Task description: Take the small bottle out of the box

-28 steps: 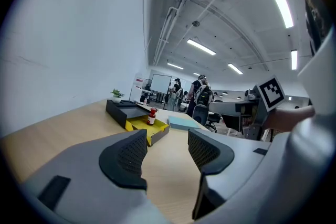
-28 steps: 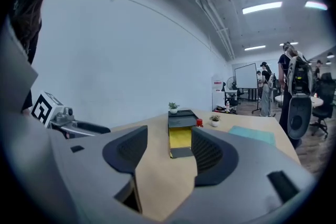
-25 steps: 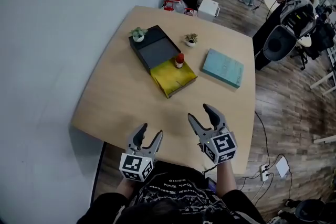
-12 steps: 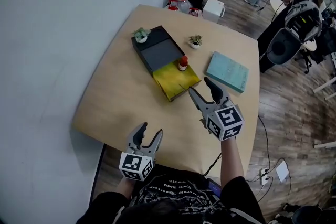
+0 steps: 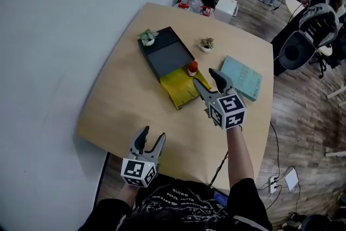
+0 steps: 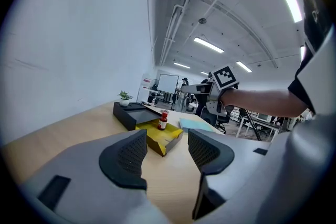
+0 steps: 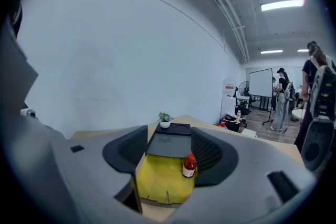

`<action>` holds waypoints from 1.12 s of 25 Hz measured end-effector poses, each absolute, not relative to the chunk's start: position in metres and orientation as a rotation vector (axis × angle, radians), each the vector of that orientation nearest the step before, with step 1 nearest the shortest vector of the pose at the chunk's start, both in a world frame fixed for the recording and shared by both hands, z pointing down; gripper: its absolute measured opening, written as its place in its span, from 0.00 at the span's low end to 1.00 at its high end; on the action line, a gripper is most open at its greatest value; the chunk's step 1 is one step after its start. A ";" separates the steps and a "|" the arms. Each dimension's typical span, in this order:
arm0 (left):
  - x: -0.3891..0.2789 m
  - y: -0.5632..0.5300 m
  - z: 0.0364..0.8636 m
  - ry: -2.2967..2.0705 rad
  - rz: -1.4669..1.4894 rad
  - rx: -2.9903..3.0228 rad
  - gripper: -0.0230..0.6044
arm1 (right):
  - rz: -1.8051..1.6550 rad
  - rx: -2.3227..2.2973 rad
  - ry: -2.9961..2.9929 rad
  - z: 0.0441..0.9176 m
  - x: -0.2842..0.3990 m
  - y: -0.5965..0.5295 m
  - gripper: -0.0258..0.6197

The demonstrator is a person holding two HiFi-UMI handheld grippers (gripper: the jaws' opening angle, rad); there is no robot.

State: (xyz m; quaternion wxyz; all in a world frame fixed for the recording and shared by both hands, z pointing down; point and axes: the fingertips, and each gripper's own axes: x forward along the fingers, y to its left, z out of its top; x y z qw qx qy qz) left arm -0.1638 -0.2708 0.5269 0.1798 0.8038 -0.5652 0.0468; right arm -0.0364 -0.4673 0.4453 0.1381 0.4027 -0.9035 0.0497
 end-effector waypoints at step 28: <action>-0.178 -0.341 0.582 -1.582 0.342 2.179 0.44 | 0.298 1.313 -2.529 0.607 -0.050 -0.597 0.41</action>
